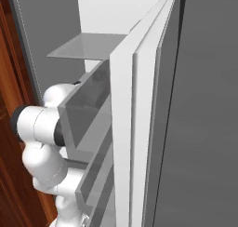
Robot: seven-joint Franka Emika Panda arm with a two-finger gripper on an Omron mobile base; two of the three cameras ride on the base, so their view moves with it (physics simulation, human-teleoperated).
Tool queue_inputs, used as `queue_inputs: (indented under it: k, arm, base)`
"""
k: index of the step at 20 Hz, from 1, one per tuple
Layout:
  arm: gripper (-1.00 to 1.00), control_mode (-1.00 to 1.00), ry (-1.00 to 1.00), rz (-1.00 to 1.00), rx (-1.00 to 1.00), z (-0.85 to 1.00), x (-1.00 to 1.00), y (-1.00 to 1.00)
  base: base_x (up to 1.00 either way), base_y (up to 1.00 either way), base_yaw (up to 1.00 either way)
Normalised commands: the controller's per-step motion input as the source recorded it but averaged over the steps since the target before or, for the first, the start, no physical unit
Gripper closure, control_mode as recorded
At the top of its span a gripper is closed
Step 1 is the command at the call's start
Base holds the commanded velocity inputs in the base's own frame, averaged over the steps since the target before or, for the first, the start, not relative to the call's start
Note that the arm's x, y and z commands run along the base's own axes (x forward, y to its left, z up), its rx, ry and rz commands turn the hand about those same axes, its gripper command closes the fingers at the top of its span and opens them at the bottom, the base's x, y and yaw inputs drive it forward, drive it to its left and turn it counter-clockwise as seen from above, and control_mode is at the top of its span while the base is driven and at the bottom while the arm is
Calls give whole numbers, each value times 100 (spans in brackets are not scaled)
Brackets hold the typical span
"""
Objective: Take the fish out of the fridge, briefly rinse it in the sink, and place it on the tray next to the sink.
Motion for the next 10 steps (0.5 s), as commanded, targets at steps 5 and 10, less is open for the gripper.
queue_inputs:
  k: [5, 10]
  arm:
    - [-100, -100, 0, 0, 0, -8, 26, 0]
    - [-100, -100, 0, 0, 1, -2, 34, 0]
  base:
    - [0, 0, 0]
    - [0, 0, 0]
